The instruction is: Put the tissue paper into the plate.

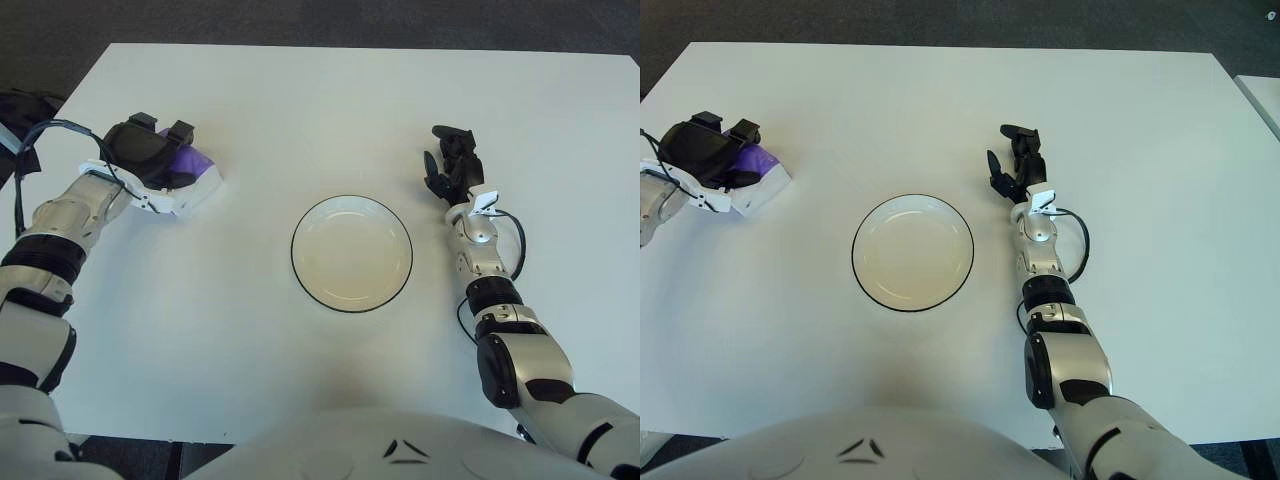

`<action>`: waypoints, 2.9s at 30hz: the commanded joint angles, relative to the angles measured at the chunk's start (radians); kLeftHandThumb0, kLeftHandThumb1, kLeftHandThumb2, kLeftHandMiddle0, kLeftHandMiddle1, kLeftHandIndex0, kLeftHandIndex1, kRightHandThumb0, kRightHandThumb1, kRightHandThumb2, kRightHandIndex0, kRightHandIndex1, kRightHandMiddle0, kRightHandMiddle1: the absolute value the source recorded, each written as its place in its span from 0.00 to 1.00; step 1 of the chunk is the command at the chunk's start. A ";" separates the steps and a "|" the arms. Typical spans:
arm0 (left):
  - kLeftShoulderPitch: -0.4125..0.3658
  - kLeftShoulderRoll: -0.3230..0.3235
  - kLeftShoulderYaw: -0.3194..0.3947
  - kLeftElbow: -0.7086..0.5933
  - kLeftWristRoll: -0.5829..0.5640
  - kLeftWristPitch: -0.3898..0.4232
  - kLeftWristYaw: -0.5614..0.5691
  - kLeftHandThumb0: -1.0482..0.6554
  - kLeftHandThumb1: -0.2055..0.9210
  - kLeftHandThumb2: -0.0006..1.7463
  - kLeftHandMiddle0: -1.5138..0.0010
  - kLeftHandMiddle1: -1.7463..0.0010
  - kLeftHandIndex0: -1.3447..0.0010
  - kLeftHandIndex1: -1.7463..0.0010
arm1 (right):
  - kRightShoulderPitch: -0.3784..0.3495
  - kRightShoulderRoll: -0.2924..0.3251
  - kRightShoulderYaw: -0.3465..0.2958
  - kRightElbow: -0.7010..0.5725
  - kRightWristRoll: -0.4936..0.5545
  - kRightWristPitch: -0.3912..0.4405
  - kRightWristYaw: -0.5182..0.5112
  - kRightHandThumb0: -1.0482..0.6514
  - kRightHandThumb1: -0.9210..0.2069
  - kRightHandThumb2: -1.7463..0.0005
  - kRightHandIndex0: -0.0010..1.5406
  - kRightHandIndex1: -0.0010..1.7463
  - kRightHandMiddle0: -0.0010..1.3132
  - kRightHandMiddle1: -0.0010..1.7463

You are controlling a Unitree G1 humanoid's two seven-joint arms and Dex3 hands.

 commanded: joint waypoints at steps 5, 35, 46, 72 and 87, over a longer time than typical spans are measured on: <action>0.081 -0.042 -0.083 0.009 0.029 -0.068 -0.016 0.38 0.68 0.53 0.27 0.00 0.64 0.05 | 0.117 0.007 -0.001 0.080 0.007 0.125 0.003 0.27 0.09 0.69 0.23 0.14 0.02 0.63; 0.064 -0.041 -0.053 0.106 -0.035 -0.102 0.124 0.36 0.55 0.68 0.25 0.00 0.60 0.00 | 0.109 0.001 0.000 0.091 0.013 0.126 0.004 0.27 0.09 0.69 0.23 0.13 0.02 0.63; 0.164 0.060 0.172 -0.297 -0.236 -0.124 0.024 0.35 0.51 0.71 0.24 0.00 0.58 0.00 | 0.099 -0.006 -0.002 0.105 0.018 0.126 0.010 0.27 0.09 0.69 0.23 0.13 0.02 0.63; 0.071 -0.072 0.317 -0.459 -0.200 -0.282 0.158 0.35 0.52 0.70 0.25 0.00 0.59 0.00 | 0.059 -0.008 -0.012 0.170 0.014 0.113 0.010 0.27 0.09 0.69 0.23 0.13 0.02 0.63; 0.068 -0.090 0.345 -0.519 -0.194 -0.275 0.101 0.35 0.52 0.70 0.26 0.00 0.59 0.00 | 0.046 -0.003 -0.011 0.194 0.011 0.104 0.003 0.27 0.09 0.69 0.23 0.13 0.02 0.63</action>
